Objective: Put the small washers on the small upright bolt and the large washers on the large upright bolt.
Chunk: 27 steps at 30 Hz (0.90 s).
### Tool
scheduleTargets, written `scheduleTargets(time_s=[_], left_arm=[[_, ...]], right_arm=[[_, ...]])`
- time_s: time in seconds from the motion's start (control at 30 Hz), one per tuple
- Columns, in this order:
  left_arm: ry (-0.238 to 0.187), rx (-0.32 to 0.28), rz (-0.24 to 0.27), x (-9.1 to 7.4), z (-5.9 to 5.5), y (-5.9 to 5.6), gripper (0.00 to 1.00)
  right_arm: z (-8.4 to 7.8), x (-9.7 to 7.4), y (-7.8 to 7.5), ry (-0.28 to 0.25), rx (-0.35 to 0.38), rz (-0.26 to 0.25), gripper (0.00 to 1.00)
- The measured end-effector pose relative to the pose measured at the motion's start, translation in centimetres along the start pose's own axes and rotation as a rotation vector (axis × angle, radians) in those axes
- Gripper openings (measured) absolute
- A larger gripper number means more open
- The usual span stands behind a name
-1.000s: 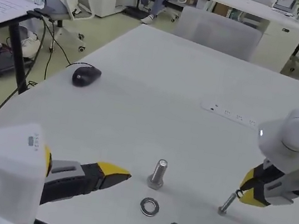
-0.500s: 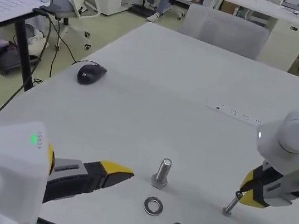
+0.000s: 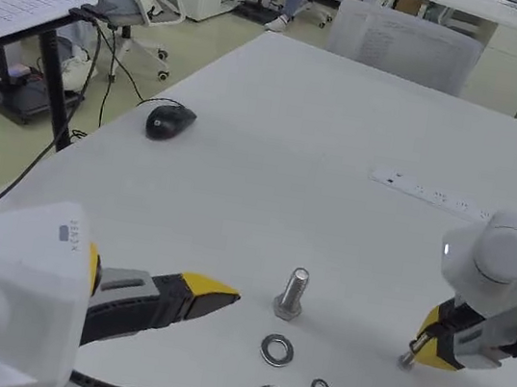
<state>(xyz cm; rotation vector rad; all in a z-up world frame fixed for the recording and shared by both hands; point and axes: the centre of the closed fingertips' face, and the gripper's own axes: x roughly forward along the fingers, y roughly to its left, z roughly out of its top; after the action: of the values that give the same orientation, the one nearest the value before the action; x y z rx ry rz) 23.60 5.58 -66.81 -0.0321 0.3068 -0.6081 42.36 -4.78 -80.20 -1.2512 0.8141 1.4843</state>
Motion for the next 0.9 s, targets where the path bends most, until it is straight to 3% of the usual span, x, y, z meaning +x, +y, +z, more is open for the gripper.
scheduleTargets(time_s=[0.37, 0.73, 0.9], left_arm=[[0.005, -0.008, 0.016, -0.2, -0.1, 0.3, 0.58], [0.007, 0.002, 0.012, 0.1, 0.1, 0.3, 0.58], [0.001, 0.01, 0.009, 0.0, 0.3, 0.0, 0.58]], right_arm=[[-0.8, 1.8, -0.2, -0.001, -0.014, -0.006, 0.14], [-1.4, 0.5, 0.1, -0.009, 0.013, -0.017, 0.17], [-1.7, -0.3, 1.0, -0.012, 0.023, -0.017, 0.18]])
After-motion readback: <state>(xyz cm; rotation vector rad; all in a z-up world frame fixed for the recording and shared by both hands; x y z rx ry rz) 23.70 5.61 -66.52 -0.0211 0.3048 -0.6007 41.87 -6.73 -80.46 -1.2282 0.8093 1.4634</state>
